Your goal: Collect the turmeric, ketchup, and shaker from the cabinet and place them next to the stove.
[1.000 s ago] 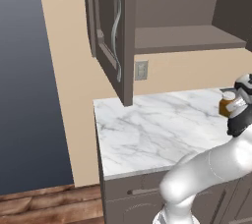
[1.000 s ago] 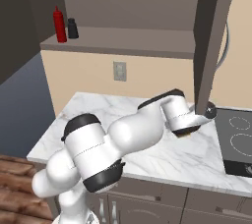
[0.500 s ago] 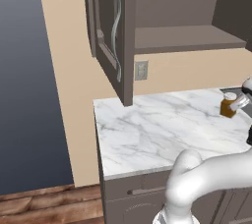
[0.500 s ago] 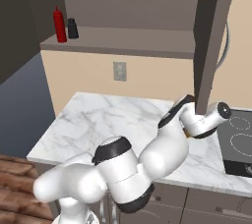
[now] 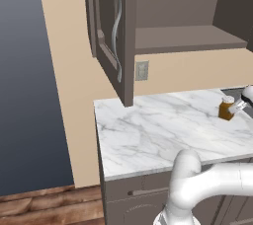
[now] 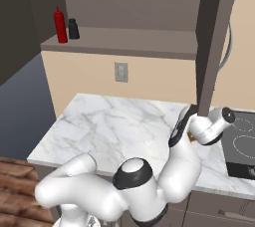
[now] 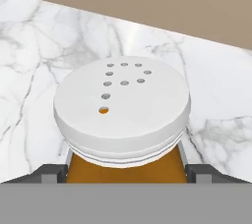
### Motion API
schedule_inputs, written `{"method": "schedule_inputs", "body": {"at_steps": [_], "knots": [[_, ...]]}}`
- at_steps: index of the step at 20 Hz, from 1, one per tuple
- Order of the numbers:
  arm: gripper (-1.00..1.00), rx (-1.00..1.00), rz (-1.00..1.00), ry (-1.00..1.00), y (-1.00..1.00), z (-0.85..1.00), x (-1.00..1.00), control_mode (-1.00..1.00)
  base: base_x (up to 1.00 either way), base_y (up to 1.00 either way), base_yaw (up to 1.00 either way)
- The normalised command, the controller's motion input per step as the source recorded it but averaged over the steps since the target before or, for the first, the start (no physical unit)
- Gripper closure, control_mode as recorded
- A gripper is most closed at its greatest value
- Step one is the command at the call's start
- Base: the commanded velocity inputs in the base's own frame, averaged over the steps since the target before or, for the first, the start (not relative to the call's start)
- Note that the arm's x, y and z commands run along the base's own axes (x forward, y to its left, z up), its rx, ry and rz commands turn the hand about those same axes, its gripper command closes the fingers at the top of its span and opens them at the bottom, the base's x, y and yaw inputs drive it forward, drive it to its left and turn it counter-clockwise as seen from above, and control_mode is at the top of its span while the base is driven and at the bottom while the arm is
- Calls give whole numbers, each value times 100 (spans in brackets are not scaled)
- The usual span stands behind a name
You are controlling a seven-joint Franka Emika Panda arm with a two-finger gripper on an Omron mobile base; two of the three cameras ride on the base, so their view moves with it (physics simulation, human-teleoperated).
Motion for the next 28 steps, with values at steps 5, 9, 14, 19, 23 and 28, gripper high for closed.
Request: {"method": "schedule_inputs", "body": {"at_steps": [5,9,14,19,23,28], "knots": [[100,1,0,0,-19,-19,19,-100,0,0,0],[-100,0,0,0,-13,-24,14,-100,0,0,0],[-100,1,0,-1,-7,-11,-7,-100,0,0,0],[-100,2,1,-8,0,0,-37,-100,0,0,0],[-100,3,1,-10,0,2,-40,-100,0,0,0],[-100,3,0,-11,0,24,-40,-100,0,0,0]]}}
